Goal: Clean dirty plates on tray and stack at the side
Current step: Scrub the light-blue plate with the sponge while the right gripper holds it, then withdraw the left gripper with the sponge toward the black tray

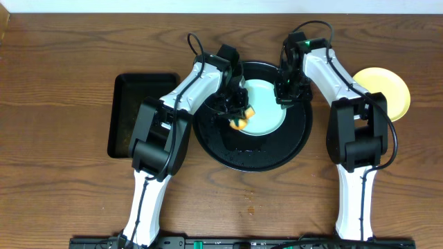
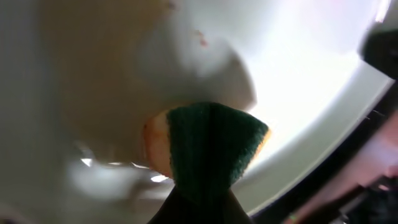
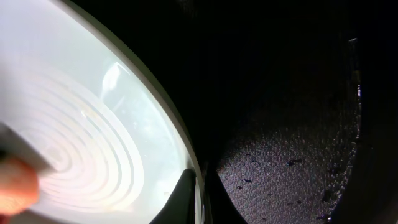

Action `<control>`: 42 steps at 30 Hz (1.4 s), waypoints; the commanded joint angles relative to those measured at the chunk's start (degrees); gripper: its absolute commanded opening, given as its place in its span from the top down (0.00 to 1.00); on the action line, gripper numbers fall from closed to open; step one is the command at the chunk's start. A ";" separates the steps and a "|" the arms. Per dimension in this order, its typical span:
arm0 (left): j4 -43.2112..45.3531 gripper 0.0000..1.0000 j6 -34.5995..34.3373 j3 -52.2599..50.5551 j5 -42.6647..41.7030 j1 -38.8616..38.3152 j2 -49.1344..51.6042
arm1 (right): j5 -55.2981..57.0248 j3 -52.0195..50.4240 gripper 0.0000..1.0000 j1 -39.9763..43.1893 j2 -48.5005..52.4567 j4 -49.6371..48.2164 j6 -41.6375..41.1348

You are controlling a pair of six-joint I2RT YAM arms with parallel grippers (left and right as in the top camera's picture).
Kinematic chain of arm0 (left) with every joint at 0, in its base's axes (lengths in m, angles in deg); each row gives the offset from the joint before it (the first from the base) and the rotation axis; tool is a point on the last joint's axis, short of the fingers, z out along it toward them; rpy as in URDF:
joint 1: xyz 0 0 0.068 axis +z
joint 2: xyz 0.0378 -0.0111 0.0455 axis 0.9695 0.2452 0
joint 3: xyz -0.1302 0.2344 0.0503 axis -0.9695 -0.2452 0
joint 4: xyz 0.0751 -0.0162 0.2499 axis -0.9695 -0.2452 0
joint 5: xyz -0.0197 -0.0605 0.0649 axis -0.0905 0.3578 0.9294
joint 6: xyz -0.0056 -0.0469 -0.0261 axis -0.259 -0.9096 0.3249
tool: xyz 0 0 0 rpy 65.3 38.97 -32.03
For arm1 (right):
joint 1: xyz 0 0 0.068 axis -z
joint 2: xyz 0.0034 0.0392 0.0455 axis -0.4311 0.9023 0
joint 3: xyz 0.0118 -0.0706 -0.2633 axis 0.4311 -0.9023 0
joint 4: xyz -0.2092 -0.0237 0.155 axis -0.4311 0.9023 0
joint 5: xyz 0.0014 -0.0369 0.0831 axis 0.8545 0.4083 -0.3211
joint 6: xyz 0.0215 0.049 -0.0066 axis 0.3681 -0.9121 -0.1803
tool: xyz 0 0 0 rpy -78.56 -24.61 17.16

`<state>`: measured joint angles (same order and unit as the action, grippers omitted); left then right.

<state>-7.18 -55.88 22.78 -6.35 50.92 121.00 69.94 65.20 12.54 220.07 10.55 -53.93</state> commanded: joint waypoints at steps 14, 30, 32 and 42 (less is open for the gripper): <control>-0.98 0.93 -1.38 5.57 3.61 6.86 -14.34 | 1.53 -1.90 0.96 -1.40 2.40 -0.76 0.70; -14.12 0.92 3.15 -2.01 36.83 15.45 -20.90 | 1.53 -1.90 0.70 -2.01 2.40 -0.98 0.70; -11.93 0.92 3.15 -5.01 36.85 16.59 -20.74 | 1.53 -1.90 0.70 -2.19 2.40 -0.98 0.70; 1.62 0.92 3.19 -19.67 36.85 22.64 -20.72 | 1.55 -1.90 0.69 -2.43 2.40 -1.14 0.70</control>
<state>-7.49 -53.69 6.04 29.05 71.95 99.51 70.09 64.89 11.15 220.05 9.87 -53.52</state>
